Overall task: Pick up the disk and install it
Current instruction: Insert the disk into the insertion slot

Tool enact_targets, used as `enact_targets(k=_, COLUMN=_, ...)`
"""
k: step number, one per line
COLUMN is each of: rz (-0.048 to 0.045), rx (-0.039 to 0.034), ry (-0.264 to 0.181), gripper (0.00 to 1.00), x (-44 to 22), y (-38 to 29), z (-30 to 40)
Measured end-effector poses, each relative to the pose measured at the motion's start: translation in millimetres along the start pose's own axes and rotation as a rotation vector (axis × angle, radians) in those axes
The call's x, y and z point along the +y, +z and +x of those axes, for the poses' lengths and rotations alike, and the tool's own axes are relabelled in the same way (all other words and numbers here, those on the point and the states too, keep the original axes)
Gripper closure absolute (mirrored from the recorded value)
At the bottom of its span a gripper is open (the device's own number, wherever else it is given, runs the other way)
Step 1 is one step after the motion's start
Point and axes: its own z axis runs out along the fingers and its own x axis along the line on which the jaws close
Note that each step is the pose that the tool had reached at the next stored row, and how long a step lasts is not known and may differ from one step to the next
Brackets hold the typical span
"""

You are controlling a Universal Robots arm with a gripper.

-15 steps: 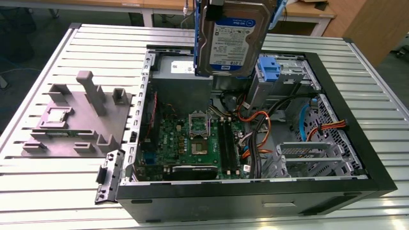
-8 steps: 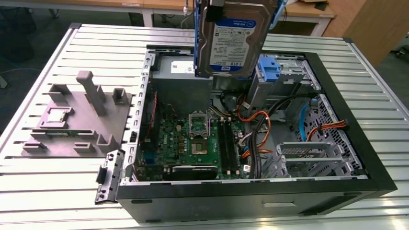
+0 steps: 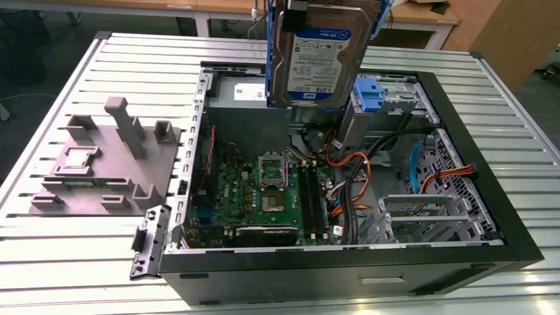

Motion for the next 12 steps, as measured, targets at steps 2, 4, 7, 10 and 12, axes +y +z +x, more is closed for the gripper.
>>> enact_targets(k=2, rz=0.0, rx=0.0, ry=0.0, gripper=0.64, x=0.0, y=0.0, z=0.5)
enact_targets(k=4, rz=0.0, rx=0.0, ry=0.0, gripper=0.64, x=0.0, y=0.0, z=0.5)
enact_targets(k=7, rz=0.0, rx=0.0, ry=0.0, gripper=0.64, x=0.0, y=0.0, z=0.6)
enact_targets(k=10, rz=0.0, rx=0.0, ry=0.0, gripper=0.64, x=0.0, y=0.0, z=0.6)
enact_targets(k=12, rz=0.0, rx=0.0, ry=0.0, gripper=0.64, x=0.0, y=-0.1, z=0.9)
